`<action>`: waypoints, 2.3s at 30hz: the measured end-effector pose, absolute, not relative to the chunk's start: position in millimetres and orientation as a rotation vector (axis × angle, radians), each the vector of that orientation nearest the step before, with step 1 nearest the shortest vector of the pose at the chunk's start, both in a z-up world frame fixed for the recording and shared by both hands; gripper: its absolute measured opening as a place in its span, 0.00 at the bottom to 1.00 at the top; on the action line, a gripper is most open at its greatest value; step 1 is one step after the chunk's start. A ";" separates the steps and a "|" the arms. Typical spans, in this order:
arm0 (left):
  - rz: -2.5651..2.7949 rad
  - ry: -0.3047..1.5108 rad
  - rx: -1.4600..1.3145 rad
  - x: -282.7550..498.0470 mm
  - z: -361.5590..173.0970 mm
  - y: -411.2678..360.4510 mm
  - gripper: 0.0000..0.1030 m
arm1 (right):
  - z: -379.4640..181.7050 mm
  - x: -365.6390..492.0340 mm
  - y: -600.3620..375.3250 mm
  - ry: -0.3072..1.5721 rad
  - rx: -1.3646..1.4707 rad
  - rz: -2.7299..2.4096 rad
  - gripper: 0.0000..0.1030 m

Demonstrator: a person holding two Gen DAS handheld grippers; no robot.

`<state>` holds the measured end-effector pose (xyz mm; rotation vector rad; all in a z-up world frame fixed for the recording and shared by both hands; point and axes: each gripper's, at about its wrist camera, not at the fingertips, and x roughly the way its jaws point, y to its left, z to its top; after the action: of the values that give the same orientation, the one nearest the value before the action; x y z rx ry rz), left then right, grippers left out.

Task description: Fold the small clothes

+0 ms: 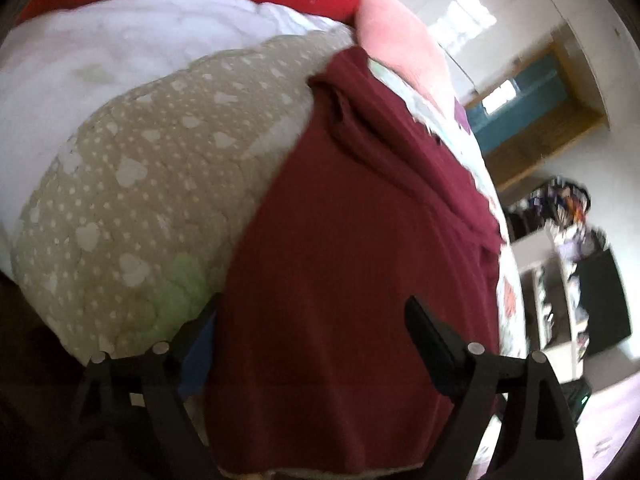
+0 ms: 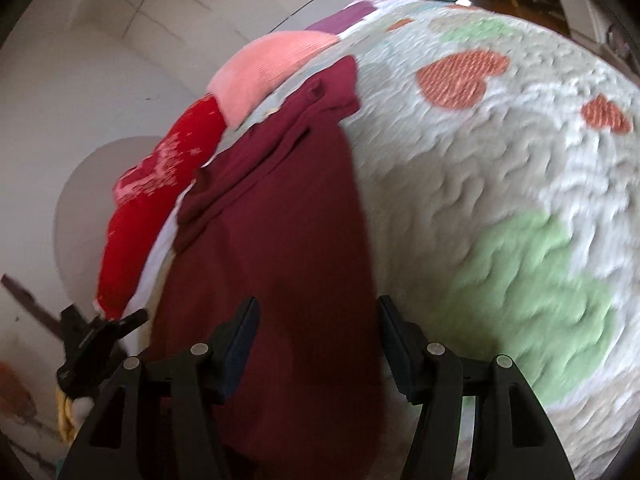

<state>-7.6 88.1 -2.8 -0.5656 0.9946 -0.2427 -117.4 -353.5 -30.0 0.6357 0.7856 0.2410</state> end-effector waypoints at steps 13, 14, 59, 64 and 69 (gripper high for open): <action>-0.400 1.000 -0.685 -25.3 -15.7 86.9 0.70 | -35.1 -130.1 -316.8 0.820 0.582 0.361 0.62; -0.397 1.000 -0.658 -26.3 -14.6 83.2 0.70 | -35.0 -130.3 -316.4 0.823 0.577 0.354 0.59; -0.368 1.068 -0.697 135.7 55.3 76.8 0.09 | 71.9 32.2 -330.2 0.798 0.589 0.285 0.11; -0.351 1.111 -0.747 180.5 34.6 75.8 0.10 | 43.2 83.4 -351.1 0.847 0.706 0.216 0.14; -0.435 1.102 -0.890 210.8 23.3 81.3 0.20 | 22.2 111.1 -362.1 0.869 0.763 0.172 0.26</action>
<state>210.8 81.3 23.3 -0.8905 1.1016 -0.4354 111.1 -362.1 22.2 0.7634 0.8689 0.1720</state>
